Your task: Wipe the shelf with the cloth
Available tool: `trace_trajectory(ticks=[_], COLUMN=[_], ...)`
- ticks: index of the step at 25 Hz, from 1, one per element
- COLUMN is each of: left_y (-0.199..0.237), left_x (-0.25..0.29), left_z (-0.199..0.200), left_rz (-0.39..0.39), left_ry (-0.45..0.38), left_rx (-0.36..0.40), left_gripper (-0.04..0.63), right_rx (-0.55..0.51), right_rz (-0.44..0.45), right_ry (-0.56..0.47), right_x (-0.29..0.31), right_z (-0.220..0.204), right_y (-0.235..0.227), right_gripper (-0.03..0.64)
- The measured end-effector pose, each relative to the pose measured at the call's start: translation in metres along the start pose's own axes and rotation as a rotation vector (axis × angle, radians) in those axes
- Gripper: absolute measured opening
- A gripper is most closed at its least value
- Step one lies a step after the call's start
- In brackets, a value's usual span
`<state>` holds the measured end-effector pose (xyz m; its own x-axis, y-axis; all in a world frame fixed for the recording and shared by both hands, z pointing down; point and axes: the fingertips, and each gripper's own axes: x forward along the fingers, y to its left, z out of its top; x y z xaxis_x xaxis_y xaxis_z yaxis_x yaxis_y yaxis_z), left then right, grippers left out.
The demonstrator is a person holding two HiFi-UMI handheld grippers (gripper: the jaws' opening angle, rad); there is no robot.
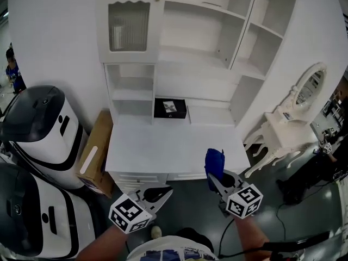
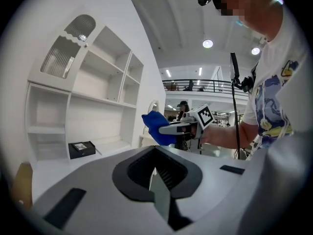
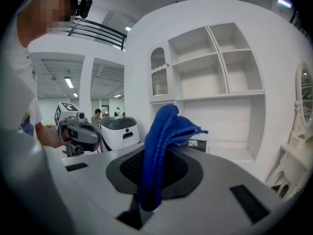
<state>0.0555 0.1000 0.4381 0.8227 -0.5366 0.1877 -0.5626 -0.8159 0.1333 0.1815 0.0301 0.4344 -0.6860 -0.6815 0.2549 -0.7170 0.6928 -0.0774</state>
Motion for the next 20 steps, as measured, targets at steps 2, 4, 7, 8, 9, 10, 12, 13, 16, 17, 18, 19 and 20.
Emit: trace_trajectory(ticks=[2, 4, 7, 8, 9, 10, 12, 13, 16, 17, 18, 19, 20], left_y=[0.011, 0.023, 0.04, 0.045, 0.051, 0.055, 0.064, 0.068, 0.084, 0.091, 0.097, 0.104, 0.112], left_x=[0.001, 0.005, 0.016, 0.021, 0.027, 0.033, 0.047, 0.053, 0.075, 0.083, 0.092, 0.1, 0.108], left_z=[0.007, 0.017, 0.036, 0.043, 0.05, 0.057, 0.071, 0.079, 0.102, 0.111, 0.121, 0.13, 0.14], left_rz=[-0.011, -0.02, -0.043, -0.053, -0.063, -0.073, -0.088, -0.092, -0.095, -0.095, -0.093, -0.09, -0.085], left_ry=[-0.009, -0.016, -0.022, -0.024, -0.025, -0.024, -0.023, -0.024, -0.032, -0.035, -0.039, -0.046, -0.054], left_rx=[0.003, 0.007, 0.011, 0.009, 0.007, 0.009, 0.016, 0.021, 0.029, 0.032, 0.034, 0.035, 0.033], left_gripper=[0.003, 0.003, 0.003, 0.003, 0.003, 0.003, 0.003, 0.003, 0.003, 0.003, 0.003, 0.003, 0.003], right_rx=[-0.019, -0.035, -0.078, -0.092, -0.108, -0.125, -0.157, -0.17, -0.208, -0.223, -0.238, -0.251, -0.265], right_rz=[0.017, 0.031, 0.042, 0.045, 0.047, 0.051, 0.065, 0.075, 0.119, 0.139, 0.16, 0.181, 0.203], right_ry=[-0.024, -0.063, -0.122, -0.138, -0.153, -0.167, -0.201, -0.22, -0.281, -0.301, -0.322, -0.343, -0.362], right_x=[0.017, 0.034, 0.056, 0.063, 0.07, 0.078, 0.094, 0.102, 0.128, 0.135, 0.143, 0.151, 0.159], right_z=[0.024, 0.052, 0.097, 0.111, 0.125, 0.139, 0.166, 0.181, 0.23, 0.247, 0.264, 0.28, 0.296], right_y=[-0.006, -0.014, -0.033, -0.04, -0.047, -0.054, -0.069, -0.076, -0.094, -0.098, -0.103, -0.107, -0.111], right_gripper=[0.069, 0.069, 0.069, 0.069, 0.069, 0.069, 0.069, 0.069, 0.069, 0.069, 0.069, 0.069, 0.069])
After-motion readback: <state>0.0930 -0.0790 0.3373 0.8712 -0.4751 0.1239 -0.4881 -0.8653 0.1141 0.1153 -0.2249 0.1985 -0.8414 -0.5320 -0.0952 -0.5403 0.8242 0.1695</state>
